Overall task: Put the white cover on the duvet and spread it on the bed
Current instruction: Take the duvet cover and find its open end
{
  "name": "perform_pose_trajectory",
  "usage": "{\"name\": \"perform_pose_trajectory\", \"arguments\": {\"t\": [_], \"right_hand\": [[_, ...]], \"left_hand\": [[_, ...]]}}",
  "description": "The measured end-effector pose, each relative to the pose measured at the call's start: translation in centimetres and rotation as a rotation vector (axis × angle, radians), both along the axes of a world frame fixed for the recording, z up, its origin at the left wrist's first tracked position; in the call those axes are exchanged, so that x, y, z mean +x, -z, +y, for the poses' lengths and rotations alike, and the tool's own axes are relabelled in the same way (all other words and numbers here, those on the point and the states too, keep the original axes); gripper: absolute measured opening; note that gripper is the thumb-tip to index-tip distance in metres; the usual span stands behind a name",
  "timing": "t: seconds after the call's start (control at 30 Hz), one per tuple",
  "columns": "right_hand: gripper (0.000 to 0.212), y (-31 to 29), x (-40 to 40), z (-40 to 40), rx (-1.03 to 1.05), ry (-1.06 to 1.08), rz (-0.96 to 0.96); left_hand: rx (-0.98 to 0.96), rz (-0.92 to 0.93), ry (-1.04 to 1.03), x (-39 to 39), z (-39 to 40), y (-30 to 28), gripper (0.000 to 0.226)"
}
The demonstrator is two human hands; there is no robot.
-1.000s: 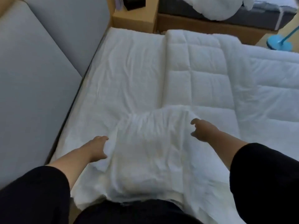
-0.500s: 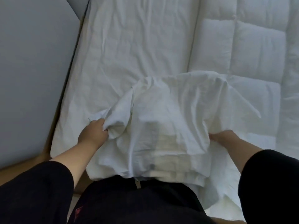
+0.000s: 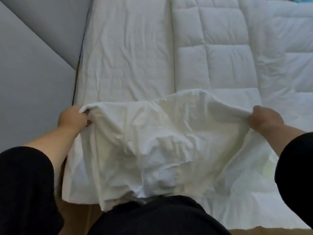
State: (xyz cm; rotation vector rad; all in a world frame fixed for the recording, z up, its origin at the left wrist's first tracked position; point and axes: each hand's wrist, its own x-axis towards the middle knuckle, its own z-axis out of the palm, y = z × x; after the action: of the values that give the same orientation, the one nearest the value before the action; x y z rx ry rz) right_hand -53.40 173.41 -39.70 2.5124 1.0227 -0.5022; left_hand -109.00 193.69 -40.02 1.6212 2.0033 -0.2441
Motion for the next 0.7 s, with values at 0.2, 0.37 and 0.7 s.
{"name": "perform_pose_trajectory", "arguments": {"t": [0.2, 0.37, 0.7], "right_hand": [[0.036, -8.0, 3.6, 7.2, 0.261, -0.021, -0.217], [0.065, -7.0, 0.2, 7.8, 0.21, -0.017, -0.172], [0.053, 5.6, -16.2, -2.8, -0.067, -0.053, 0.373]], "left_hand": [[0.282, -0.151, -0.138, 3.5, 9.3, -8.4, 0.048], [0.047, -0.344, 0.047, 7.4, 6.6, -6.3, 0.089], [-0.475, -0.216, -0.009, 3.9, -11.8, 7.4, 0.051]]}}
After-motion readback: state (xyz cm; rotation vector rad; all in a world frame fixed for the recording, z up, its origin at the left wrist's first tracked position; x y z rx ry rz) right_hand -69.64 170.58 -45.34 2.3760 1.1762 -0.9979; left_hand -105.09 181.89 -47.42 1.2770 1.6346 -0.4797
